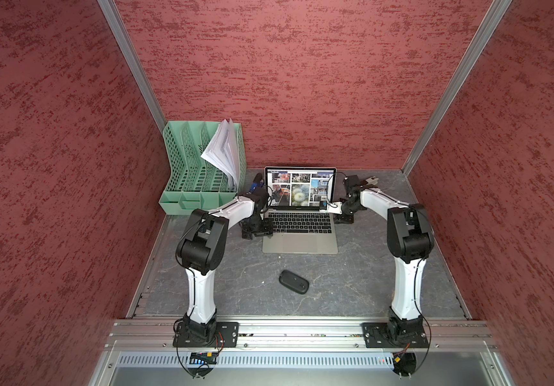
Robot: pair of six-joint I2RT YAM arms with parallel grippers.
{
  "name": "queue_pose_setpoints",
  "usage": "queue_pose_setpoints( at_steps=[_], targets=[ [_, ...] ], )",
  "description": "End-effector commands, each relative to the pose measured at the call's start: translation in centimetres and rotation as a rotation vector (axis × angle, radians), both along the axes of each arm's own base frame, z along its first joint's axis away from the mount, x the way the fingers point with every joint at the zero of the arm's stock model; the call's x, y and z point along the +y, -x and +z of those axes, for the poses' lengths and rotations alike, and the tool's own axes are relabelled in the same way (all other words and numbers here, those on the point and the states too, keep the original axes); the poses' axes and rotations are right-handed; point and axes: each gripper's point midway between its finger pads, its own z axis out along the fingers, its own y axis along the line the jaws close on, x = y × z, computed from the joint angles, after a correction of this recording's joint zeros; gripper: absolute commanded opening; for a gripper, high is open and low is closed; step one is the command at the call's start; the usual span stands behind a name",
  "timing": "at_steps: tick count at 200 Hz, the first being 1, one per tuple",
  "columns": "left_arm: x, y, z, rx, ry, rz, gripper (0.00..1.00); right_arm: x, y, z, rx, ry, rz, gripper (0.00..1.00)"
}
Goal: Remove the wireless mouse receiver from the laptop
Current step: Take out the USB plug from the USB port.
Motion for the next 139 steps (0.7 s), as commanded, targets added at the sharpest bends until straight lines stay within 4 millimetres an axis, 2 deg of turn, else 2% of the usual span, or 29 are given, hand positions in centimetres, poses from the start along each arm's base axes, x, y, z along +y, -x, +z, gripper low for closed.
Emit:
queue_pose_setpoints(
  at_steps=[1, 139],
  targets=[
    [0.6, 3.9, -3.9, 0.167, -0.027, -0.009, 0.81, 2.7, 1.4, -2.1, 0.062, -0.023, 0.071, 0.43],
    [0.7, 3.9, -3.9, 0.164, -0.022, -0.007, 0.81, 3.3, 3.1, -2.4, 0.141, 0.034, 0.141, 0.35]
  ],
)
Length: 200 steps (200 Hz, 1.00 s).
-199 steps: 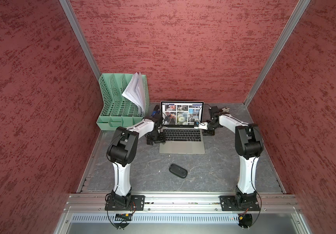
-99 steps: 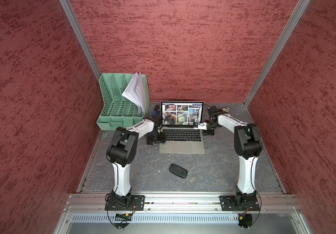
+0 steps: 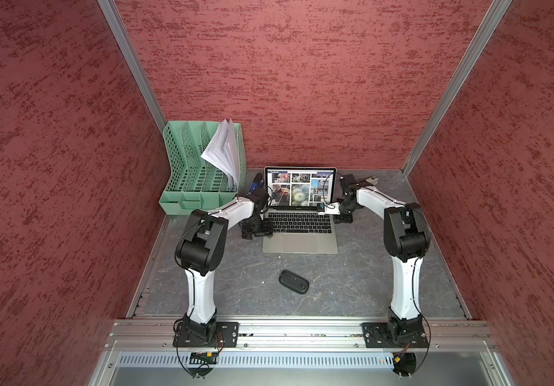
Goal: Remove the wireless mouse receiver from the laptop
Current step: Take out the USB plug from the USB port.
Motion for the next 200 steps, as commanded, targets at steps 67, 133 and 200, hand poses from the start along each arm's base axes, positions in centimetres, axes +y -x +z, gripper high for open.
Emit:
queue_pose_setpoints(
  at_steps=[67, 133, 200],
  targets=[
    [0.7, 3.9, -3.9, 0.173, -0.022, -0.003, 0.81, 3.3, 2.9, -2.2, 0.136, -0.044, 0.070, 0.20],
    [0.7, 3.8, -3.9, 0.172, -0.020, -0.002, 0.81, 3.3, 3.0, -2.2, 0.138, -0.039, 0.068, 0.00],
    [0.8, 3.9, -4.0, 0.175, -0.024, -0.003, 0.81, 1.9, 2.8, -2.3, 0.126, 0.004, 0.048, 0.00]
  ],
)
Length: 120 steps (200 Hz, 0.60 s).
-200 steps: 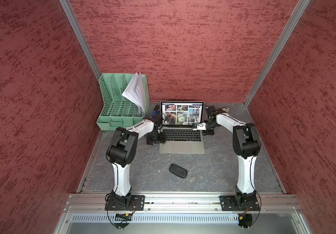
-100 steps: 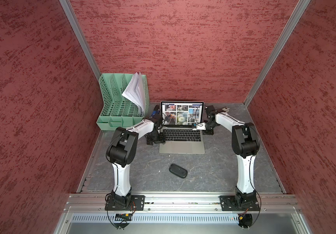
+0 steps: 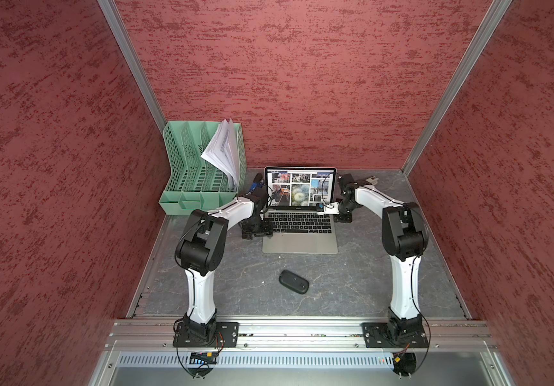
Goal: Remove the wireless mouse receiver from the laptop
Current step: Take out the USB plug from the USB port.
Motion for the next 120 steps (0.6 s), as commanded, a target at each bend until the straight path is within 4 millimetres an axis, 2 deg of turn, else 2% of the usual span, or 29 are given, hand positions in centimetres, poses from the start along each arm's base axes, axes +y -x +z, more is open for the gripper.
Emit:
queue_pose_setpoints(
  at_steps=[1, 73, 120],
  targets=[
    [0.8, 3.9, -4.0, 0.176, -0.024, -0.004, 0.81, 1.9, 2.8, -2.1, 0.108, -0.023, 0.047, 0.00],
    [0.9, 3.9, -4.1, 0.177, -0.025, -0.001, 0.81, -1.3, 2.5, -1.1, 0.070, -0.002, -0.003, 0.00],
    [1.0, 4.0, -4.1, 0.180, -0.027, 0.001, 0.81, -2.4, 2.1, -0.7, 0.044, 0.017, -0.021, 0.00]
  ],
)
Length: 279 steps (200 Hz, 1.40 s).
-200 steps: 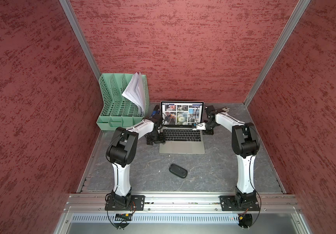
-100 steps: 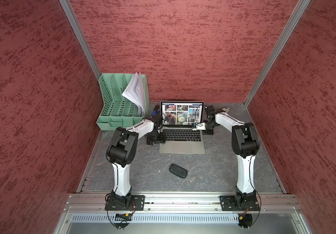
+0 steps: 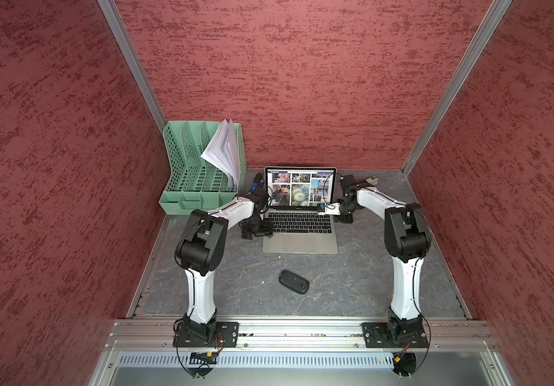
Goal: Remove the wireless mouse receiver from the laptop
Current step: Take out the USB plug from the USB port.
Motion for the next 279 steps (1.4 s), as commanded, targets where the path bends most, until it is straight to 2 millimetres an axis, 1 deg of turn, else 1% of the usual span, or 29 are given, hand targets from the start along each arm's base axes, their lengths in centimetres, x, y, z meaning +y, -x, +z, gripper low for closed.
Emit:
queue_pose_setpoints(
  at_steps=[1, 69, 106, 126, 150, 162, 186, 199, 206, 214, 222, 225, 228, 235, 254, 263, 279],
  targets=[
    [0.9, 4.0, -4.1, 0.180, -0.027, 0.000, 0.81, -1.3, 1.9, -0.7, 0.067, 0.030, -0.005, 0.00],
    [1.1, 4.1, -4.1, 0.181, -0.029, 0.002, 0.81, -2.9, 1.6, -0.4, 0.047, 0.060, -0.032, 0.00],
    [1.1, 3.9, -4.0, 0.175, -0.026, 0.005, 0.81, -3.9, 1.5, 0.3, 0.028, 0.063, -0.063, 0.00],
    [1.1, 3.8, -4.0, 0.170, -0.024, 0.004, 0.81, -4.5, 1.2, 1.8, -0.001, 0.042, -0.103, 0.00],
    [0.7, 3.0, -3.2, 0.119, -0.008, 0.006, 0.81, -3.7, 1.3, 5.0, -0.051, -0.040, -0.175, 0.00],
    [0.4, 2.1, -2.1, 0.066, 0.009, 0.004, 0.82, -3.0, 1.6, 7.2, -0.079, -0.106, -0.221, 0.00],
    [-0.6, -0.2, 1.5, -0.080, 0.061, -0.002, 0.87, -2.0, 3.0, 11.6, -0.164, -0.231, -0.295, 0.00],
    [-1.1, -1.3, 3.7, -0.156, 0.079, -0.010, 0.90, -1.4, 4.3, 13.9, -0.195, -0.295, -0.343, 0.00],
    [-1.2, -1.7, 4.9, -0.193, 0.084, -0.015, 0.96, -0.9, 5.2, 15.0, -0.200, -0.326, -0.369, 0.00],
    [-1.4, -2.0, 6.3, -0.236, 0.091, -0.021, 0.98, -0.4, 6.4, 16.1, -0.204, -0.354, -0.388, 0.00],
    [-1.6, -2.3, 7.5, -0.272, 0.098, -0.029, 0.98, 0.0, 7.7, 16.7, -0.208, -0.364, -0.401, 0.00],
    [-1.7, -2.3, 7.9, -0.284, 0.099, -0.033, 0.99, 0.3, 8.0, 16.5, -0.199, -0.362, -0.408, 0.00],
    [-1.7, -2.3, 8.3, -0.296, 0.101, -0.037, 0.99, 0.4, 8.6, 17.2, -0.216, -0.370, -0.411, 0.00],
    [-1.9, -2.3, 9.1, -0.323, 0.104, -0.045, 0.99, 0.8, 9.7, 17.7, -0.222, -0.374, -0.427, 0.00],
    [-2.5, -1.9, 11.2, -0.392, 0.112, -0.083, 0.99, 1.6, 11.8, 18.1, -0.194, -0.381, -0.497, 0.00],
    [-2.8, -1.6, 12.2, -0.431, 0.115, -0.108, 0.99, 1.9, 12.8, 18.2, -0.155, -0.394, -0.559, 0.00],
    [-3.5, -0.5, 13.8, -0.503, 0.123, -0.179, 0.99, 2.9, 14.7, 18.1, -0.111, -0.411, -0.602, 0.00]
  ],
)
